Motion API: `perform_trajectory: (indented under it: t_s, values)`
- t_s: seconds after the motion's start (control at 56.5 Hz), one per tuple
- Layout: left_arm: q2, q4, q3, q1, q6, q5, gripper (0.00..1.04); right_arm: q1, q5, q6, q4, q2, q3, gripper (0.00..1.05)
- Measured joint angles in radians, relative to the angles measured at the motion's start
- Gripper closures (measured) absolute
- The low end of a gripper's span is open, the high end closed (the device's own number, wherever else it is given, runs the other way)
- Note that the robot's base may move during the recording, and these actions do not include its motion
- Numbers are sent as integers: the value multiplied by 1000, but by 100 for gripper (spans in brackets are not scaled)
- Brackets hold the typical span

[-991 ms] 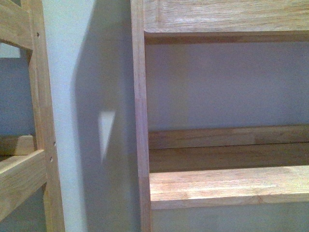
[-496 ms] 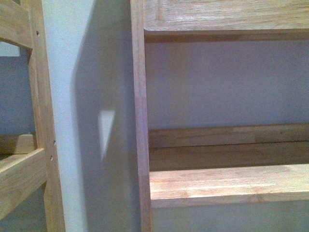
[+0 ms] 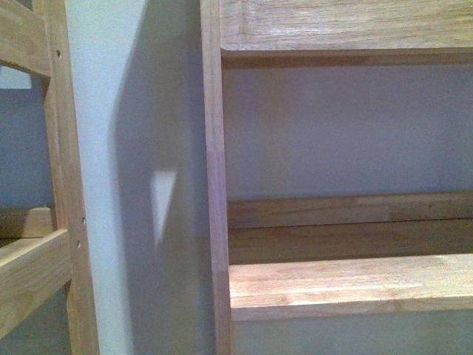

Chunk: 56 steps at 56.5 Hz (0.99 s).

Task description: Put away toys

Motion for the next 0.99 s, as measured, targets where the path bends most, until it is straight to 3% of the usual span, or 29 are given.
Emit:
perform_trajectory:
  t_s: [0.23, 0.991]
  values:
    - [0, 0, 0, 0, 0, 0, 6, 0, 0, 0, 0, 0, 0, 5]
    - [0, 0, 0, 0, 0, 0, 6, 0, 0, 0, 0, 0, 0, 7]
